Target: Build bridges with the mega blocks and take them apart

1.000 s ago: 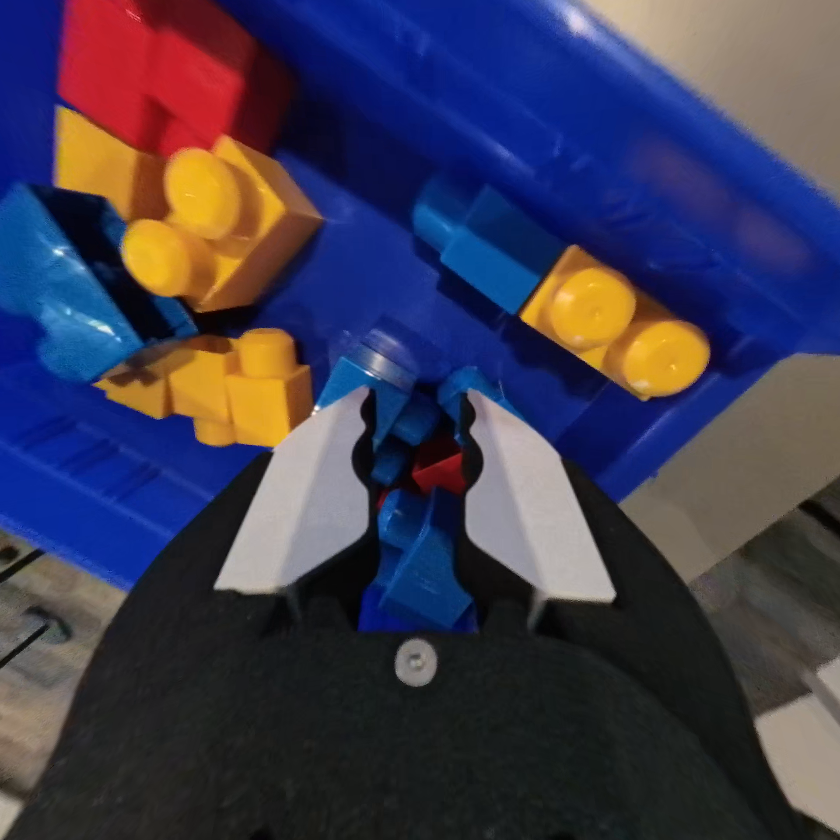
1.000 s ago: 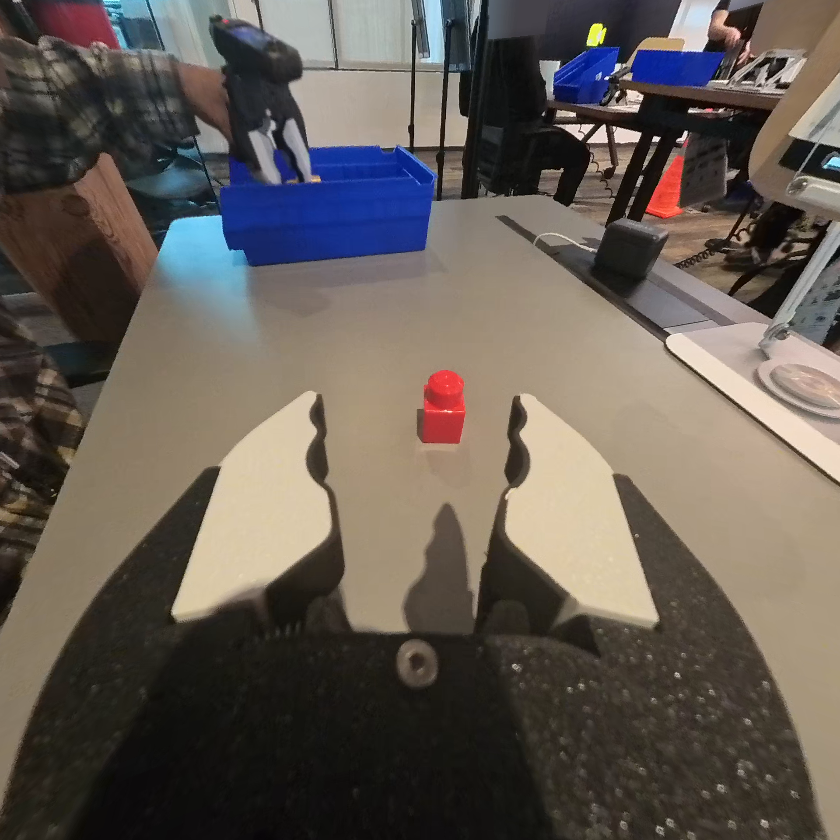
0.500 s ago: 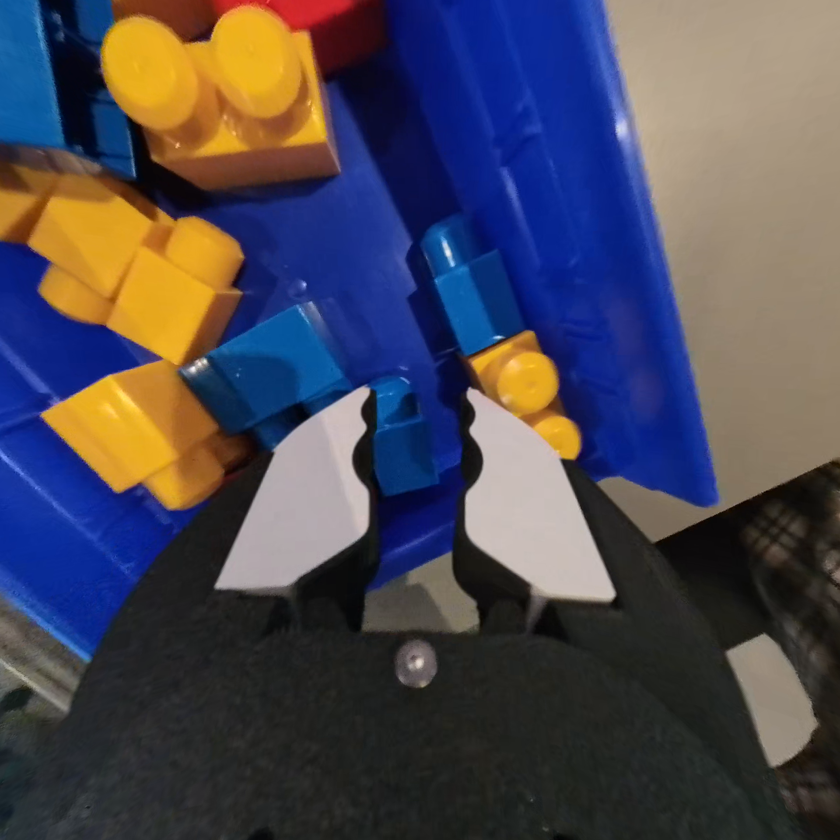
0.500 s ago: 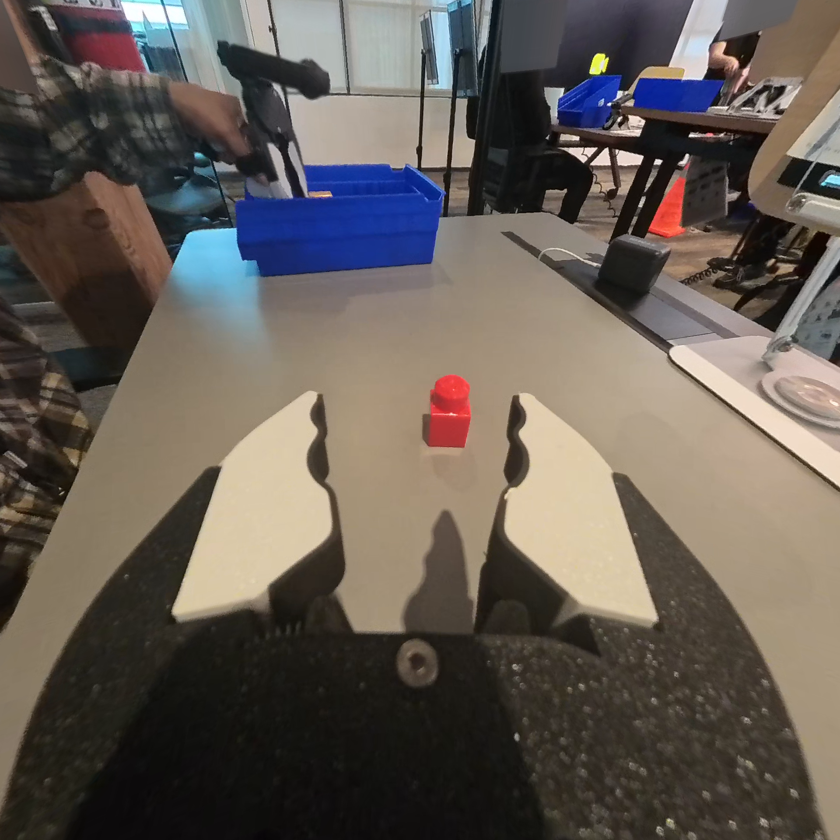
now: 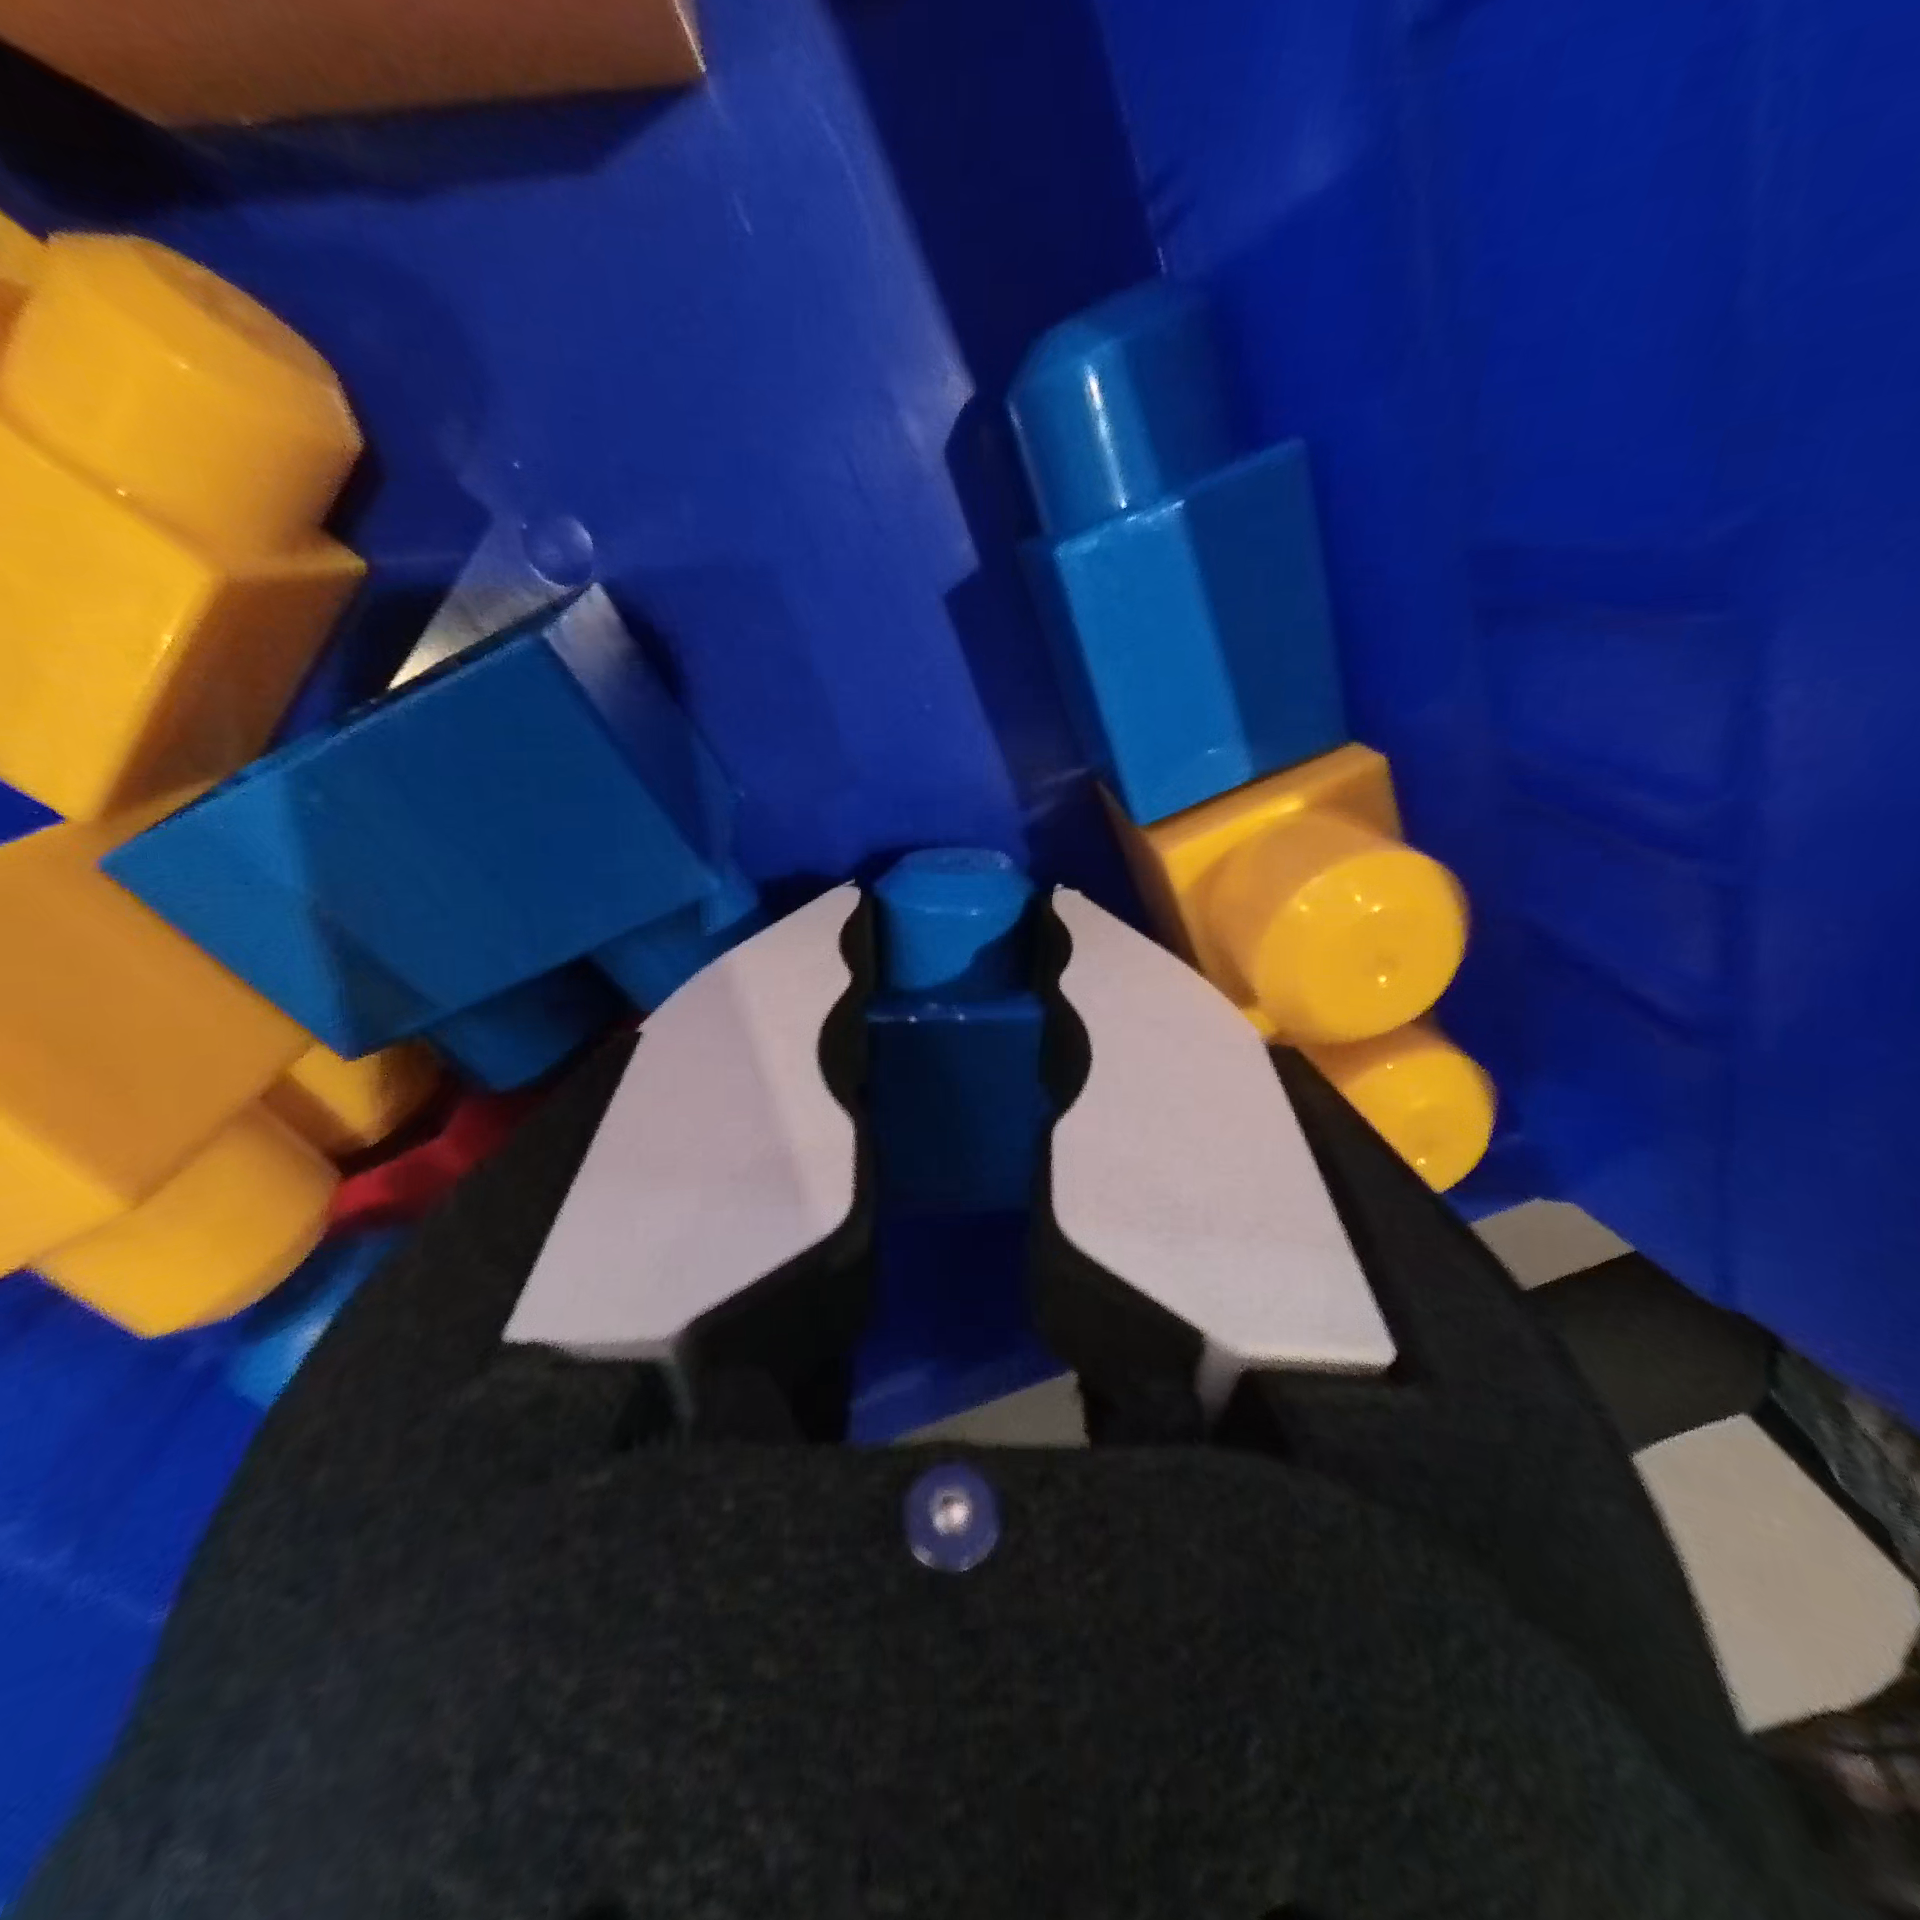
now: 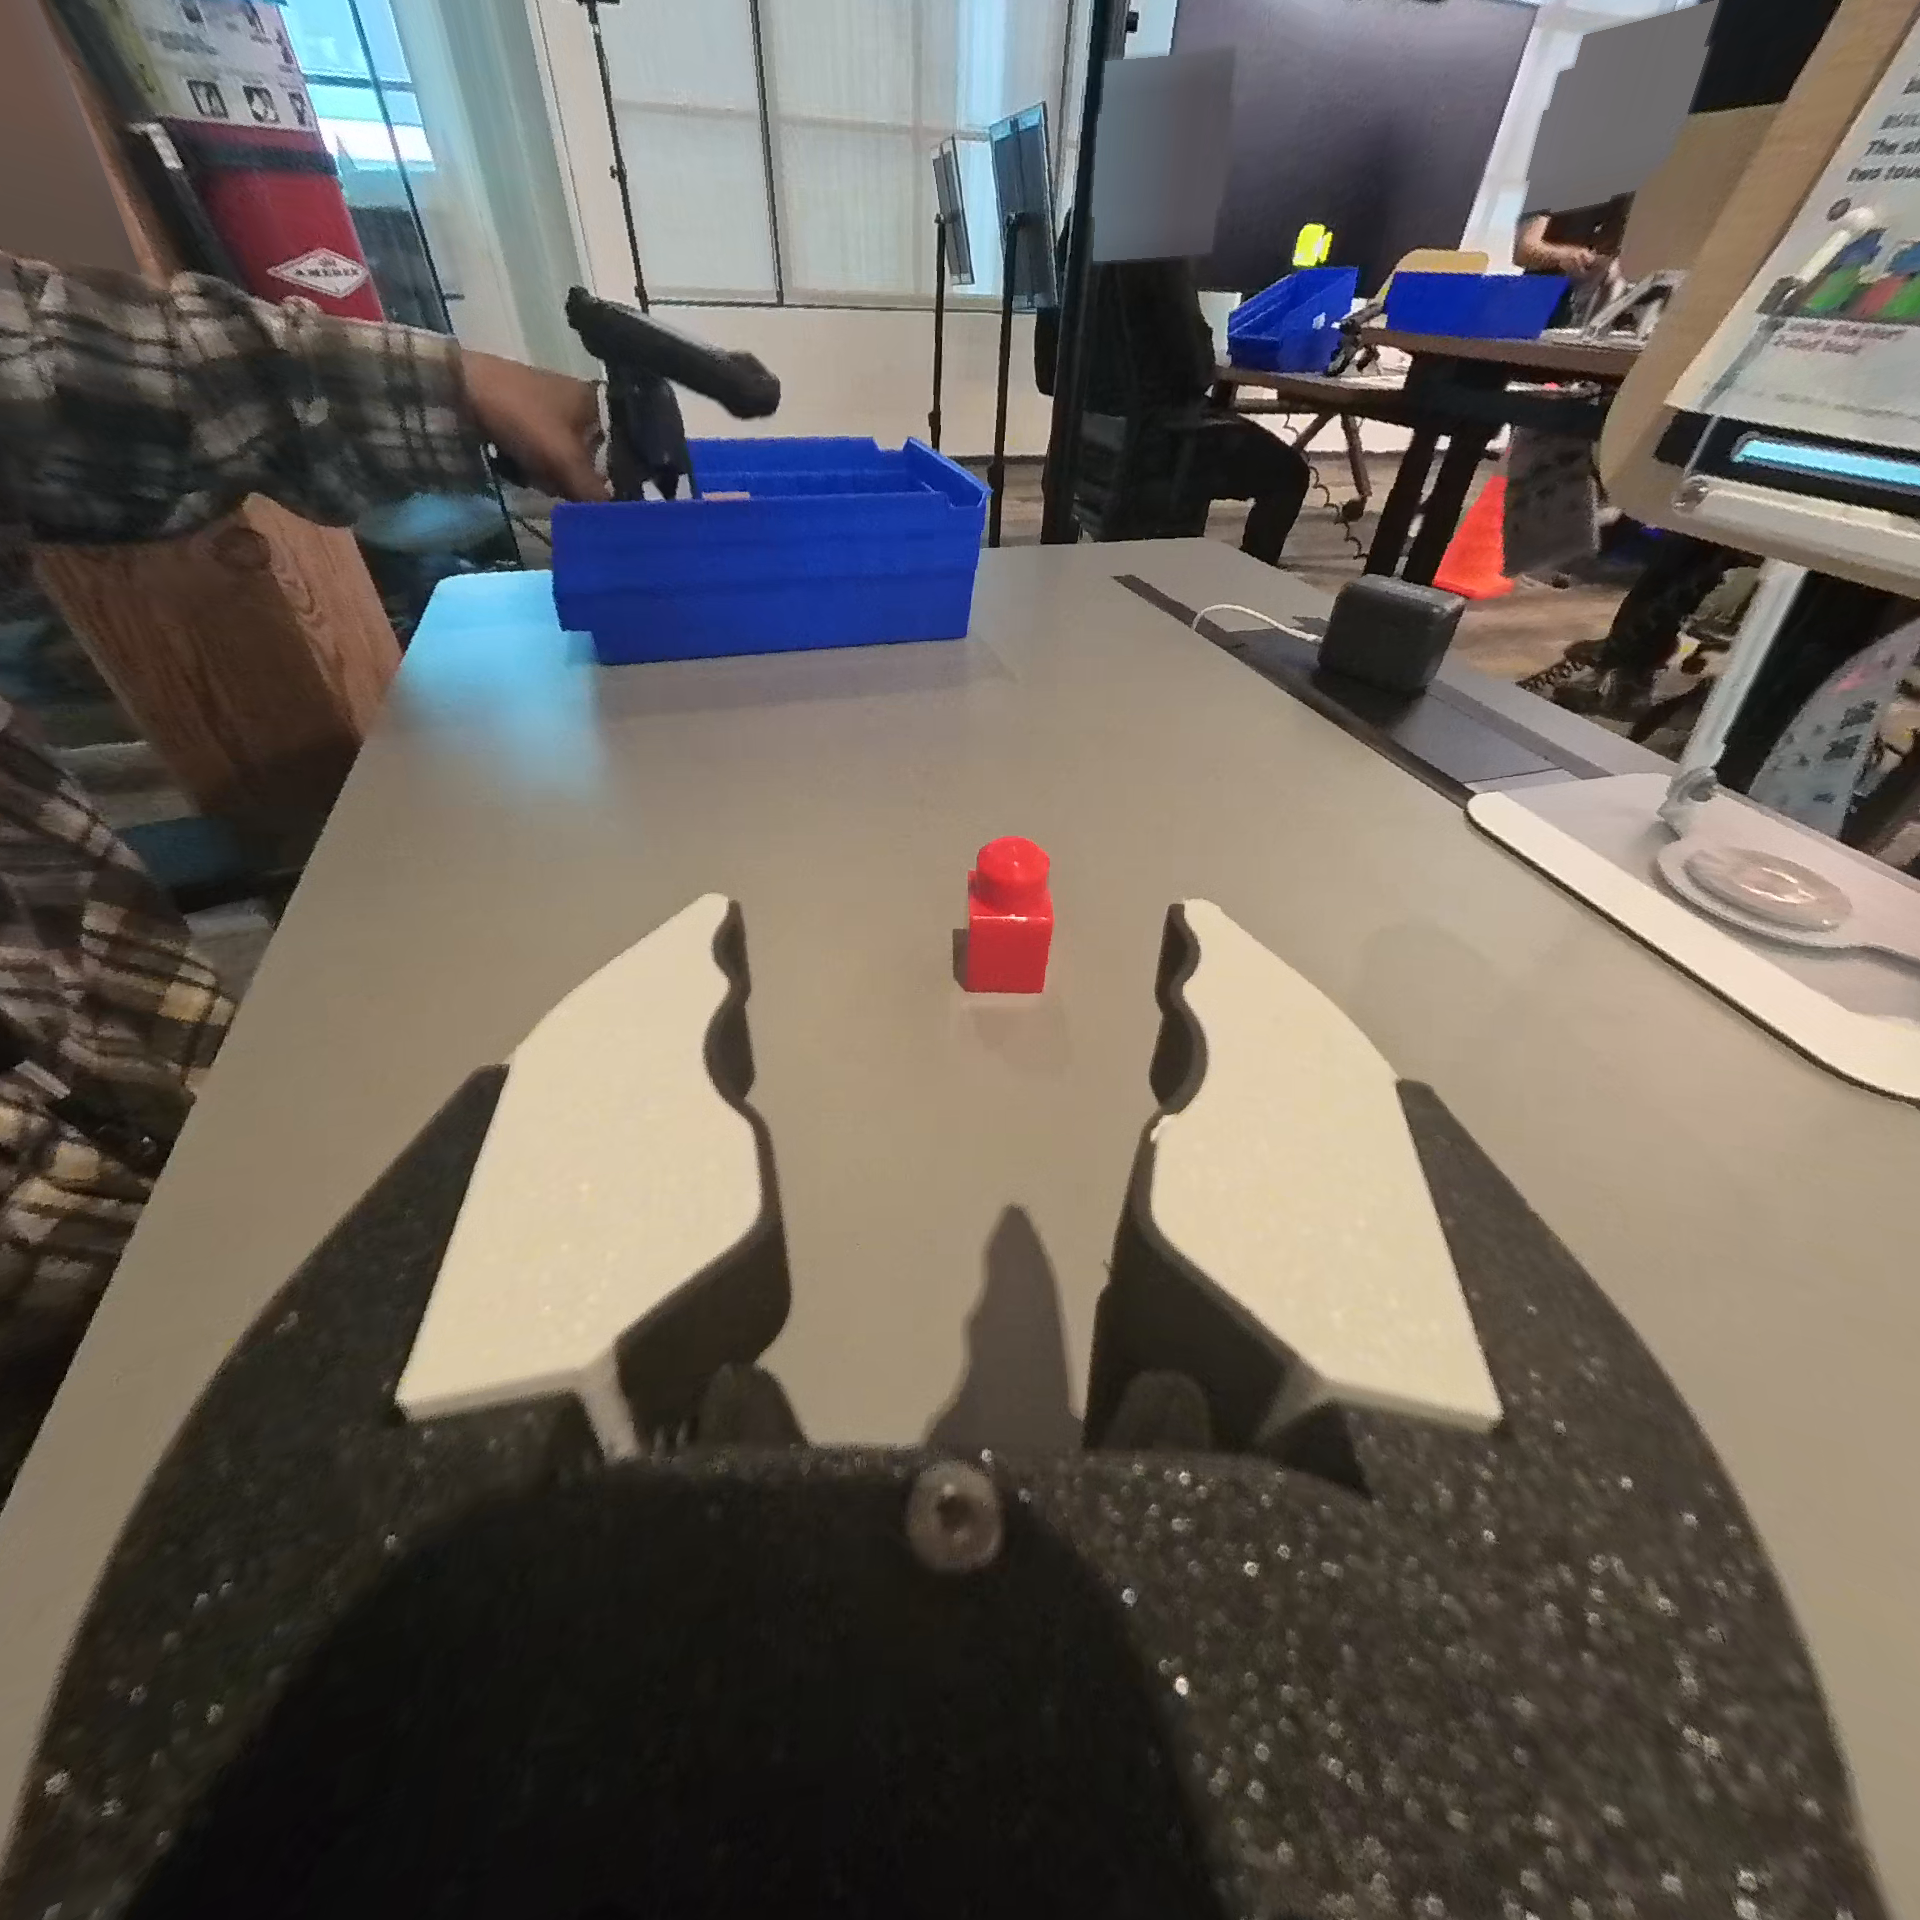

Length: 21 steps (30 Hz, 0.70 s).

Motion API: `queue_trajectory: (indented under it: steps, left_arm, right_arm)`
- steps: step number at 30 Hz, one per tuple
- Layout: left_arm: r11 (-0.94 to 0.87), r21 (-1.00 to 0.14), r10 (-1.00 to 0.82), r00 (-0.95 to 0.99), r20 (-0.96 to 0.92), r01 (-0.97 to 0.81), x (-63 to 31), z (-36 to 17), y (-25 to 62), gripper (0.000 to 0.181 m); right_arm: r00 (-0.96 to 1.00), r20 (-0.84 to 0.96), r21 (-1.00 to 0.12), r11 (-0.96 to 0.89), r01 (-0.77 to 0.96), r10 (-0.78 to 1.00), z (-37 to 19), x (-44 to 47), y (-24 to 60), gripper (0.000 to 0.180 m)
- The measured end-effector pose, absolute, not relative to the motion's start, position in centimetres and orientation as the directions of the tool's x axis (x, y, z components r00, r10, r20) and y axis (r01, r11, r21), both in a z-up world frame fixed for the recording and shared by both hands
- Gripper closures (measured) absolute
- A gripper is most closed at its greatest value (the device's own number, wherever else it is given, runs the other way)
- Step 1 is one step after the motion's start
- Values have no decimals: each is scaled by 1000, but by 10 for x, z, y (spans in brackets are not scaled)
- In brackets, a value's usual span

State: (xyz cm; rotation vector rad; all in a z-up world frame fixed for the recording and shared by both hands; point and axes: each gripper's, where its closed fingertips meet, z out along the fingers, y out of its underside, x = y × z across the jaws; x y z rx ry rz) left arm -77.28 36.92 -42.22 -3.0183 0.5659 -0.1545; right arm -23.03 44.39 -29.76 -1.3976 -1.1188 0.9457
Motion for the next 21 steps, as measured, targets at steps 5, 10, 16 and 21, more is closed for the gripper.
queue_trajectory:
  steps: [5,10,16,21]
  left_arm:
    - [-913,-234,-356,933,56,-335,-779,-398,382,151]
    - [-850,-433,-325,946,-19,-301,-786,-350,402,151]
    - [-681,-679,-347,937,-28,-273,-756,-279,432,151]
    - [-484,-844,-504,862,54,-230,-669,-238,455,152]
  right_arm:
    - [261,27,-994,-1,108,965,-299,-219,442,105]
    - [271,22,-996,-3,90,962,-298,-211,440,106]
    - [275,26,-997,3,83,961,-297,-207,438,106]
    - [276,17,-997,-6,83,961,-301,-204,433,106]
